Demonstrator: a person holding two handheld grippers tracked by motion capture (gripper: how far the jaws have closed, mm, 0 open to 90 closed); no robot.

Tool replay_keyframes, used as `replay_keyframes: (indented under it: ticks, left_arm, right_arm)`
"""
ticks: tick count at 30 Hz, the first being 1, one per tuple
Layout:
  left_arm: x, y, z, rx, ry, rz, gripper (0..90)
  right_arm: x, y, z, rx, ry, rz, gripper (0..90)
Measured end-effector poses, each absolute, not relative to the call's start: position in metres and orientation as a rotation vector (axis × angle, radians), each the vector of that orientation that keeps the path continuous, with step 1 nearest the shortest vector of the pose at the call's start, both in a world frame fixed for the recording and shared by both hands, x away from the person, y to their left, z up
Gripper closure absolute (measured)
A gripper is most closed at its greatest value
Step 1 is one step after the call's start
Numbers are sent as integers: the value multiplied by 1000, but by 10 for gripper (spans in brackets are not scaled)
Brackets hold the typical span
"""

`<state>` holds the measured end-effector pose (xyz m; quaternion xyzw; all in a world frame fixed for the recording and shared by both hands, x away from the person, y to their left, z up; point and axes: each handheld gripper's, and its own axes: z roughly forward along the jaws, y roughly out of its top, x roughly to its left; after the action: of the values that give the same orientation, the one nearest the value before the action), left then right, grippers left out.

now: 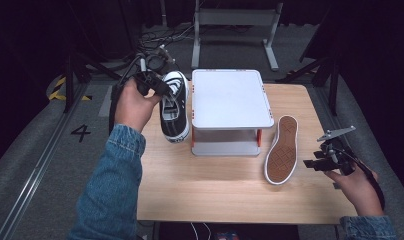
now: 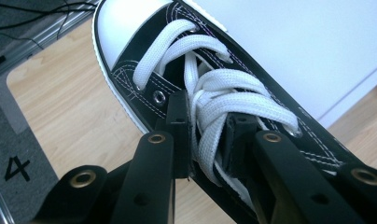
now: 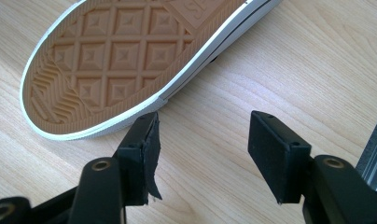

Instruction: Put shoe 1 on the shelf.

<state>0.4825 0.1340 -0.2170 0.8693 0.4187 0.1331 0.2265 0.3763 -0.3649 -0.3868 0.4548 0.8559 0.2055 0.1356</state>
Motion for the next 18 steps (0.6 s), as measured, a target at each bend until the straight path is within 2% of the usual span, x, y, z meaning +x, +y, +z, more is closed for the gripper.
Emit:
replay_keyframes:
  ticks: [18]
  left_arm:
    - [519, 71, -210, 2430, 1088, 405, 766]
  right_arm:
    - [374, -369, -386, 1325, 2473, 610, 439]
